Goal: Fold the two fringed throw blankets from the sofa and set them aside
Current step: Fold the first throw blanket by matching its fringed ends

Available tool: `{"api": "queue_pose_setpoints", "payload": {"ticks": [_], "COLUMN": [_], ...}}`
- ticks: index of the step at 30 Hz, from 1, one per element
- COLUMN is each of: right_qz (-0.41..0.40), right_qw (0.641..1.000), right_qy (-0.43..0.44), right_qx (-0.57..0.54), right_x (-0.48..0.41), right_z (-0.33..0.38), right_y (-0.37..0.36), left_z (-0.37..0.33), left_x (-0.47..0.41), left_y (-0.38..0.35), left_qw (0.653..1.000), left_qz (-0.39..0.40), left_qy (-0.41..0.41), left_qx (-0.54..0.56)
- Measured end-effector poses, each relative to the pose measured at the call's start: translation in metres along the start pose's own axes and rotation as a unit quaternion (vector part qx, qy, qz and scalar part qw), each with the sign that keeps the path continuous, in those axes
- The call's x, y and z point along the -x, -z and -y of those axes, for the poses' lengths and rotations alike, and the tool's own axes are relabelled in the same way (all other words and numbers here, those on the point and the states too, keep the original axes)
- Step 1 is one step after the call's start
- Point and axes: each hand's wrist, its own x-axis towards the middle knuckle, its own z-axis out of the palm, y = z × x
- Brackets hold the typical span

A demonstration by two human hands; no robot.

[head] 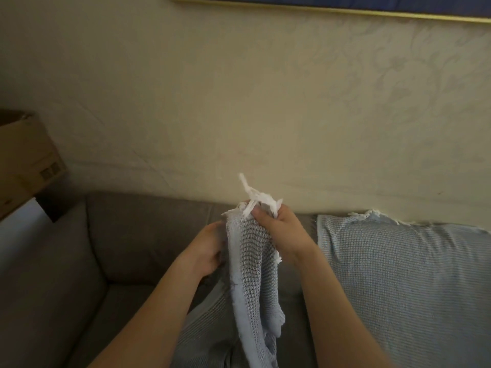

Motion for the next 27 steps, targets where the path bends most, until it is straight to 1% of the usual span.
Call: {"api": "queue_pose_setpoints", "payload": {"ticks": [2,3,4,11,13,17,19,21,22,25,26,27], "right_qz": [-0.074,-0.097,-0.114,-0.144,-0.153,-0.167,-0.149,-0.100,-0.066,0.049,0.077,0.088], "right_qw": [0.994,0.988,0.984,0.975,0.969,0.948,0.946,0.956,0.965,0.988,0.990,0.991], "right_qy": [0.015,0.026,0.033,0.040,0.043,0.065,0.067,0.046,0.035,0.018,0.020,0.024], "right_qx": [0.081,0.119,0.133,0.164,0.191,0.262,0.280,0.273,0.253,0.145,0.121,0.098], "right_x": [-0.006,-0.008,-0.009,-0.005,-0.006,-0.005,-0.004,-0.003,-0.003,0.005,0.008,0.009], "right_z": [-0.011,-0.017,-0.022,-0.034,-0.038,-0.037,-0.035,-0.033,-0.031,-0.019,-0.016,-0.013], "right_y": [0.000,0.000,0.000,-0.004,-0.004,-0.006,-0.004,-0.002,-0.001,0.003,0.004,0.004], "left_z": [0.002,0.002,0.002,0.002,0.002,0.005,0.005,0.003,0.002,0.001,0.000,0.001], "left_x": [-0.001,-0.001,-0.001,0.003,0.003,0.002,0.003,0.005,0.006,0.009,0.010,0.010], "left_y": [-0.001,-0.002,-0.002,-0.006,-0.008,-0.009,-0.007,-0.007,-0.006,0.000,0.001,0.001], "left_qw": [1.000,1.000,1.000,0.999,0.999,0.998,0.998,0.998,0.998,0.996,0.995,0.995], "left_qz": [-0.007,-0.009,-0.013,-0.009,-0.020,-0.022,-0.014,0.004,0.012,0.042,0.052,0.053], "left_qy": [-0.004,-0.005,-0.003,-0.012,-0.017,-0.020,-0.023,-0.019,-0.014,-0.005,-0.002,0.008], "left_qx": [0.014,0.020,0.025,0.045,0.036,0.052,0.056,0.061,0.065,0.078,0.082,0.082]}}
